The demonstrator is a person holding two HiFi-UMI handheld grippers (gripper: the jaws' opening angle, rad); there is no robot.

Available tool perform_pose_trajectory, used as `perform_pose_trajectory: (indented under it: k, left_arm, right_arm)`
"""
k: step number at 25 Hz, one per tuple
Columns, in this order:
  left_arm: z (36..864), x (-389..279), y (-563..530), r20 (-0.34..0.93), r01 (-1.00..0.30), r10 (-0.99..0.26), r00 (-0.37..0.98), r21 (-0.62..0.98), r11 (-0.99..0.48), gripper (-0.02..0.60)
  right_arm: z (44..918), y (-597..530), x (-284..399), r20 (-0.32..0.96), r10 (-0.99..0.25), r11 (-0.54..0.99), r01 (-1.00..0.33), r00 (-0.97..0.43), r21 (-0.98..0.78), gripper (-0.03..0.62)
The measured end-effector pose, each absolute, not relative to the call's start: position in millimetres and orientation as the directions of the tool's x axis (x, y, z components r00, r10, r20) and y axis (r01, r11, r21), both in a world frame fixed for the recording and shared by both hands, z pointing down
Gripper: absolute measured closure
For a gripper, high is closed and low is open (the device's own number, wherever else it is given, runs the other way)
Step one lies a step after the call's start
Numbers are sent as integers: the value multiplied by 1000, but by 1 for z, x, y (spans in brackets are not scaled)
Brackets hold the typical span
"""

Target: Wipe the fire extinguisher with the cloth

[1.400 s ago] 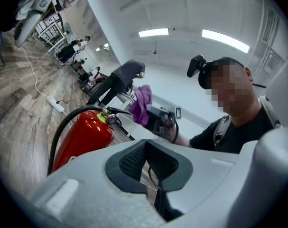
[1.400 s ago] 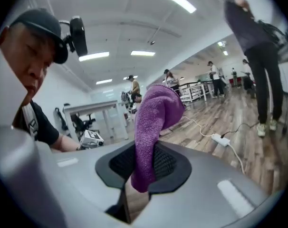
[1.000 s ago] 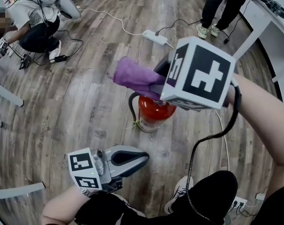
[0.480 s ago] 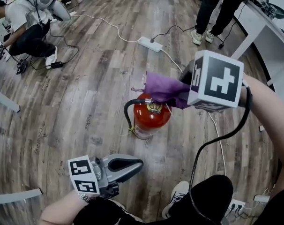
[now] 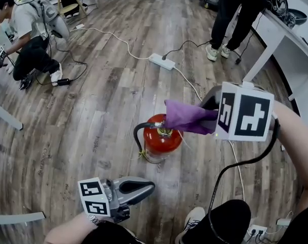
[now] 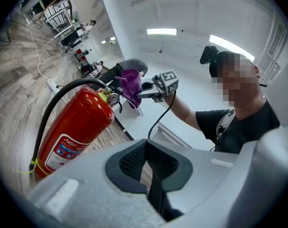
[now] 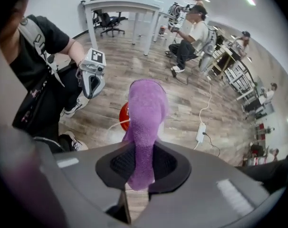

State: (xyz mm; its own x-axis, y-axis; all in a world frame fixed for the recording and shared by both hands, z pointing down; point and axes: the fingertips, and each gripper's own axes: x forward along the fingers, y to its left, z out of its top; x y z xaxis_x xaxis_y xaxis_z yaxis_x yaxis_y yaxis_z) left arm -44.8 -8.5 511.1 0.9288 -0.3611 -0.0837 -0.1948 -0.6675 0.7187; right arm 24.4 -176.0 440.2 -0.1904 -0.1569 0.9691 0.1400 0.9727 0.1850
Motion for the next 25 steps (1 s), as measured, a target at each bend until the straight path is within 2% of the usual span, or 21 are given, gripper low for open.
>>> perform_pose_trajectory:
  k: [3, 5, 7, 15, 21, 25]
  left_arm:
    - [509, -42, -8, -90, -192, -361, 928, 714, -673, 584]
    - [508, -41, -8, -91, -193, -360, 928, 710, -678, 584]
    - [509, -43, -8, -89, -198, -364, 927, 709, -676, 584]
    - [518, -48, -9, -68, -210, -370, 927, 723, -659, 584]
    - [520, -61, -15, -58, -244, -413, 909, 729, -640, 584]
    - [516, -75, -9, -16, -299, -468, 884, 750, -590, 584]
  right_arm:
    - [460, -167, -17, 973, -166, 937, 281, -161, 206, 533]
    - [471, -166, -27, 978, -186, 907, 367, -91, 206, 530]
    - [471, -167, -26, 980, -193, 901, 387, -49, 196, 530]
    - [463, -168, 1, 984, -170, 928, 327, -61, 180, 533]
    - [456, -178, 58, 981, -195, 945, 263, -21, 194, 533]
    - [461, -175, 96, 988, -148, 975, 161, -35, 151, 533]
